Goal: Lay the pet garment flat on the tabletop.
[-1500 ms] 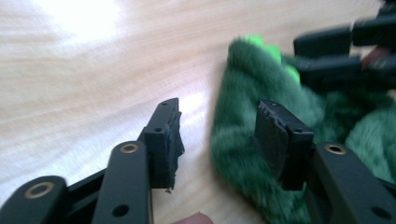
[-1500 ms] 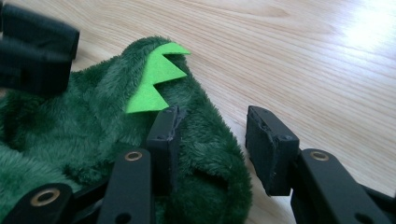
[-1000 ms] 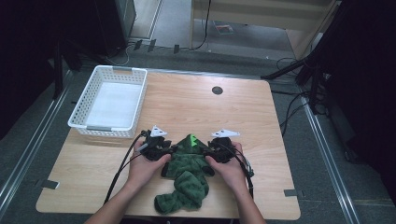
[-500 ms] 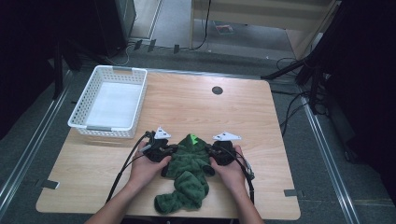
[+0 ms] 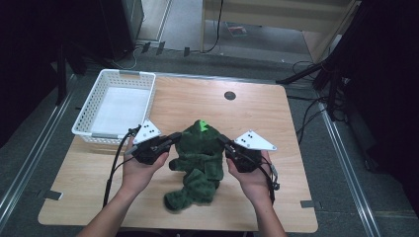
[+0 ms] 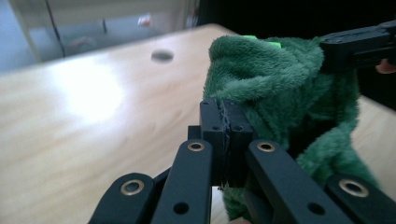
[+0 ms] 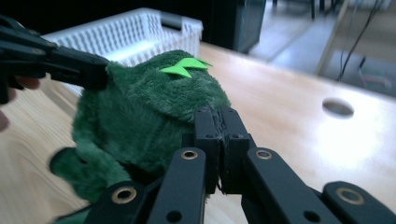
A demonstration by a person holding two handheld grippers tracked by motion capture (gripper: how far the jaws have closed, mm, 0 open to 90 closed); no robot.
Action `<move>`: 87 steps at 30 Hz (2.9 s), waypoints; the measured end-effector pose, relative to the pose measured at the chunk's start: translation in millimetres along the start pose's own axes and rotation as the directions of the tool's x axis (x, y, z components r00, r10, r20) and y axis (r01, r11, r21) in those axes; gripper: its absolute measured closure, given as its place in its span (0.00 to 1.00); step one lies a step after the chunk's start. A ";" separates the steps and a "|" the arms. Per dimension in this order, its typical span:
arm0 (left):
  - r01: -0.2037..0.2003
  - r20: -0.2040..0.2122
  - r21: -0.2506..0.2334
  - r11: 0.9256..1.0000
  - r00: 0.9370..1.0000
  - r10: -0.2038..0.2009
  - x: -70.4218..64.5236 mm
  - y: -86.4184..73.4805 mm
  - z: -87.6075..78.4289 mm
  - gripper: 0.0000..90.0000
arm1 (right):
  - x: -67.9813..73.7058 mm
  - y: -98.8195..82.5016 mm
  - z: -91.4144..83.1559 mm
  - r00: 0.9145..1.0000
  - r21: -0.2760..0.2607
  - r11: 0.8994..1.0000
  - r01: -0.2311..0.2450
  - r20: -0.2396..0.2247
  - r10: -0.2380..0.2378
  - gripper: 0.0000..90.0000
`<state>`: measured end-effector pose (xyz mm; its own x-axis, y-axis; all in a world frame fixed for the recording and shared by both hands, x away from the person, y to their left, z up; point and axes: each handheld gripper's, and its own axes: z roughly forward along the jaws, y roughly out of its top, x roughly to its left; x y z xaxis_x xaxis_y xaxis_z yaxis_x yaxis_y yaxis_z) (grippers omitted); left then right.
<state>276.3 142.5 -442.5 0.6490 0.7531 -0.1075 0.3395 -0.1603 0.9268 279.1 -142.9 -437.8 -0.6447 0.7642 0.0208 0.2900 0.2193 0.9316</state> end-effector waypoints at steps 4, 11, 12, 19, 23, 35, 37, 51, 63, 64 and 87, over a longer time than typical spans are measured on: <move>-0.045 0.009 -0.085 0.995 0.999 0.046 -9.3 16.8 -24.5 1.00 | 11.6 23.1 -22.3 0.999 -0.078 0.996 0.044 -0.013 -0.046 0.99; -0.093 0.016 -0.181 0.979 0.995 0.098 -22.0 42.9 -57.3 1.00 | 30.9 54.4 -51.1 0.993 -0.165 0.981 0.107 -0.037 -0.114 0.99; -0.101 0.016 -0.189 0.977 0.994 0.106 -23.8 45.9 -61.0 1.00 | 32.2 57.0 -53.8 0.992 -0.174 0.979 0.108 -0.044 -0.117 0.99; -0.139 0.038 -0.226 0.964 0.988 0.152 -38.0 60.0 -84.4 0.99 | 43.0 67.7 -74.9 0.989 -0.237 0.964 0.118 -0.058 -0.135 0.99; -0.137 0.094 -0.250 0.959 0.982 0.165 -46.3 66.1 -101.9 0.99 | 55.7 76.8 -96.1 0.984 -0.270 0.952 0.141 -0.071 -0.165 0.99; -0.046 0.119 -0.063 0.997 0.992 0.053 -11.8 41.1 -50.9 0.98 | 40.6 59.5 -66.6 0.990 -0.148 0.984 0.095 -0.094 -0.109 0.98; -0.005 0.070 0.008 1.000 0.998 0.004 5.6 22.5 -19.3 0.98 | 22.5 43.1 -38.9 0.996 -0.090 0.995 0.044 -0.079 -0.051 0.99; 0.056 -0.160 0.264 0.963 0.987 -0.013 45.9 -27.2 111.9 0.98 | -59.5 -34.3 98.7 0.990 0.201 0.974 -0.103 0.116 0.081 0.99; 0.032 -0.176 0.387 0.921 0.984 0.040 55.0 -40.1 148.1 0.81 | -80.2 -62.6 123.9 0.981 0.320 0.939 -0.128 0.181 0.072 0.83; 0.024 -0.163 0.397 0.918 0.986 0.045 55.5 -40.0 146.0 0.77 | -81.4 -63.2 121.8 0.981 0.315 0.941 -0.127 0.178 0.073 0.78; 0.062 -0.109 0.403 0.913 0.994 -0.019 51.8 -32.8 157.0 0.80 | -71.8 -54.8 138.5 0.990 0.365 0.921 -0.134 0.089 0.109 0.92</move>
<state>405.6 86.6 -534.9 0.5645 0.8210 -0.0858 0.6248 -0.3570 0.6944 407.4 -125.8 -540.6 -0.5438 0.8344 0.0893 0.6115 0.3211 0.7232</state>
